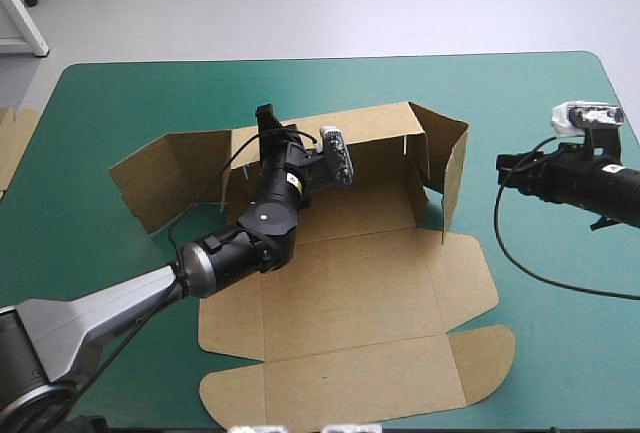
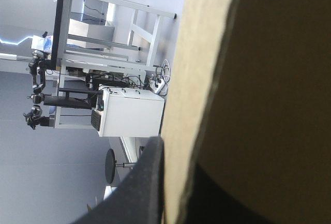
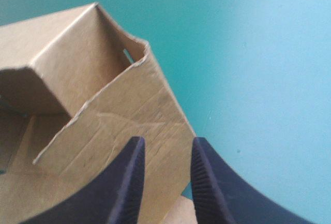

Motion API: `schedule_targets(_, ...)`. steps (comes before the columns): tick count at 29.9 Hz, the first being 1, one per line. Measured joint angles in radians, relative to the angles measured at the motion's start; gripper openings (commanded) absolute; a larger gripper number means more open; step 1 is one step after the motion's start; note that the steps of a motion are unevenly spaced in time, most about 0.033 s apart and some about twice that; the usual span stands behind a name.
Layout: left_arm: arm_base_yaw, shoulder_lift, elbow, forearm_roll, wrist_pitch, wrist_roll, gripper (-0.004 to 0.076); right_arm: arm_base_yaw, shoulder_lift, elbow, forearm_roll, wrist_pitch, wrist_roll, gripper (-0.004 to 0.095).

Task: Fold the box

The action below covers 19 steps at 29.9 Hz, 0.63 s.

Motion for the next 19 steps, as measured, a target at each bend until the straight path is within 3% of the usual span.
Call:
schedule_targets(11,0.0,0.0,0.0,-0.001,-0.003,0.0,-0.001,0.0,0.271,-0.247,-0.024,0.066,0.069,0.0239)
schedule_targets(19,0.0,0.0,0.0,-0.001,-0.003,0.003,-0.001,0.081,0.414,-0.356,-0.056,0.067,0.076,0.0239)
